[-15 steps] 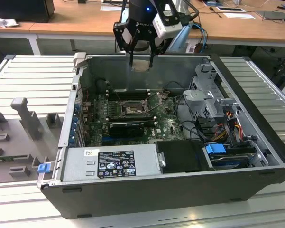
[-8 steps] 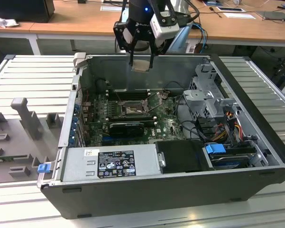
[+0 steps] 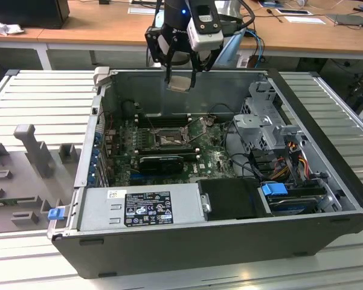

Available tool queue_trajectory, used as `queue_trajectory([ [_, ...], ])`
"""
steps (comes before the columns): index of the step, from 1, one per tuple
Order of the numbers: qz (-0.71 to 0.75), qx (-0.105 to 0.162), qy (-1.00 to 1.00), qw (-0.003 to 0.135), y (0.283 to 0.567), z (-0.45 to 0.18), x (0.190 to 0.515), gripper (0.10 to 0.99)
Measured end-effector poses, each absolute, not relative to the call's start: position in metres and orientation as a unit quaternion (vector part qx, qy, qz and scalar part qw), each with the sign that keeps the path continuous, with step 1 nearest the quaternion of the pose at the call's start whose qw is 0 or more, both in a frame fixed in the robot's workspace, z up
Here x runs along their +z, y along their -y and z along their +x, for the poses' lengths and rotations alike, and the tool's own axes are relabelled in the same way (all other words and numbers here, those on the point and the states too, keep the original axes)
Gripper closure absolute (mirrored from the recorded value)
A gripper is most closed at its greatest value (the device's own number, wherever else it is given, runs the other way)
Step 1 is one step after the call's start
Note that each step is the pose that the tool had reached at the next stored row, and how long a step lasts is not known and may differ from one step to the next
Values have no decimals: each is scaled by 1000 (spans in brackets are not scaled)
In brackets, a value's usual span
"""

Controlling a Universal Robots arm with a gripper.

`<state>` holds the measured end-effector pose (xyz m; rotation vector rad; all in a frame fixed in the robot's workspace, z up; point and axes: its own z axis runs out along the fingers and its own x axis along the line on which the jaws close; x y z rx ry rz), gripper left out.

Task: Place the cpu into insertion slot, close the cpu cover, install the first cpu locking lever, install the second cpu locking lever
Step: 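Place the cpu into insertion slot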

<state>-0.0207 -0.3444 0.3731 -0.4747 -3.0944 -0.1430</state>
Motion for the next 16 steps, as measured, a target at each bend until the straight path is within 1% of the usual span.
queue_trajectory([
  [16,-213,-46,976,1,344,-21,373,557],
])
